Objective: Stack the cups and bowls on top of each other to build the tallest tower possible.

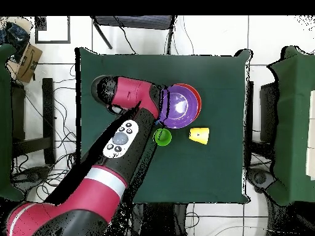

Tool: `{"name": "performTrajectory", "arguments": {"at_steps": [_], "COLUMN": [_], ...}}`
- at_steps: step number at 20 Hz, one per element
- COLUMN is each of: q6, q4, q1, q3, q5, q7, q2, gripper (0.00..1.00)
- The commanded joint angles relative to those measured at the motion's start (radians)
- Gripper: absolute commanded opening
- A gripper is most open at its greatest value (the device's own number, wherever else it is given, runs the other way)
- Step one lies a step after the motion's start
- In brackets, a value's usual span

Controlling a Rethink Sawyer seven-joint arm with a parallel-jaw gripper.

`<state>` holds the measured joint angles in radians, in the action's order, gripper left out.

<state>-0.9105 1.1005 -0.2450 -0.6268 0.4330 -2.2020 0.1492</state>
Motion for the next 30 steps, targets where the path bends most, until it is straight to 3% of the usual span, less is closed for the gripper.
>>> {"name": "performTrajectory", "arguments": {"at_steps": [1,17,30], "q6": [-0.047,0.089,0.047], "q4": [0.077,0.055,0.033], "q1": [0.011,0.042,0.032], "q3": [0.072,0.138,0.129], "q5": [-0.066,-0.035,-0.029], "q7": [-0.097,-0.106,-0.114], "q2": [0.016,-0.057,-0.049], "gripper": [1.00,1.00,1.00]}}
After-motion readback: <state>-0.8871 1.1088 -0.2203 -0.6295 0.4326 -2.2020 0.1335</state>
